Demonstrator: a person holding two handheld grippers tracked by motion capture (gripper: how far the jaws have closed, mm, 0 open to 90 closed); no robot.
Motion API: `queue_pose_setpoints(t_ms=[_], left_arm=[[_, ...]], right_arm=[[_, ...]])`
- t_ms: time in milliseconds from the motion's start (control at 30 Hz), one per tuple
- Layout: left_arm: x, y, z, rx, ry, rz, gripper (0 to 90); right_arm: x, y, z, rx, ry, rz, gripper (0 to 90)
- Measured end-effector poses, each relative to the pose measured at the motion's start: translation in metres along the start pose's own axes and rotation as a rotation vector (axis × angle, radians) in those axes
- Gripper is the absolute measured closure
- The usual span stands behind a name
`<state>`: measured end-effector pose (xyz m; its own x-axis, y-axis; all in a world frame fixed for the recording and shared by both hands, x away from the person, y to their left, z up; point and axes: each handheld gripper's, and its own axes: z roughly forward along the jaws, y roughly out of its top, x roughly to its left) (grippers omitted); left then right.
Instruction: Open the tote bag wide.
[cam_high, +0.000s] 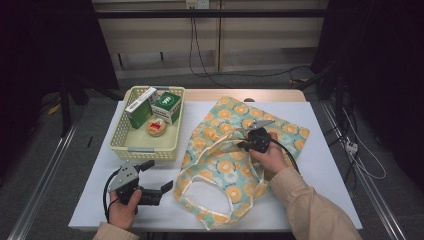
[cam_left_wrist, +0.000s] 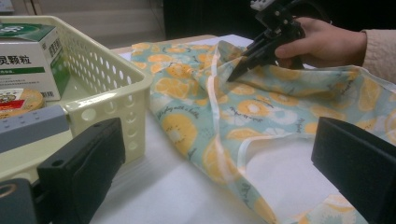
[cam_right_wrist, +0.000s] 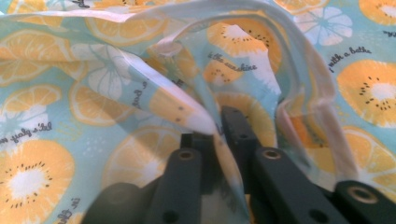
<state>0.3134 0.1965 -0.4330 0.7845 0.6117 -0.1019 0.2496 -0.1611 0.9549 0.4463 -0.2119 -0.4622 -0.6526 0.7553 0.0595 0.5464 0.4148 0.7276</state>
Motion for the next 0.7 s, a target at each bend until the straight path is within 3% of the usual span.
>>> queue_pose_setpoints(t_ms=[67,233,467,700], left_arm=[[-0.001,0.002,0.001,0.002,-0.004,0.003,2.5],[-0.004,0.007,0.005,-0.003,-0.015,0.003,2.7],[-0.005,0.016,0.009,-0.006,-0.015,0.006,2.8],[-0.006,0.023,0.012,-0.002,-0.019,-0.005,2.8]], right_arm=[[-0.002,0.003,-0.002,0.016,-0.007,0.001,88.9],[-0.006,0.016,-0.016,-0.017,0.005,0.021,89.6],[-0.012,0.041,-0.036,-0.041,-0.015,0.019,89.7],[-0.018,0.055,-0.045,-0.047,-0.027,0.03,89.8]])
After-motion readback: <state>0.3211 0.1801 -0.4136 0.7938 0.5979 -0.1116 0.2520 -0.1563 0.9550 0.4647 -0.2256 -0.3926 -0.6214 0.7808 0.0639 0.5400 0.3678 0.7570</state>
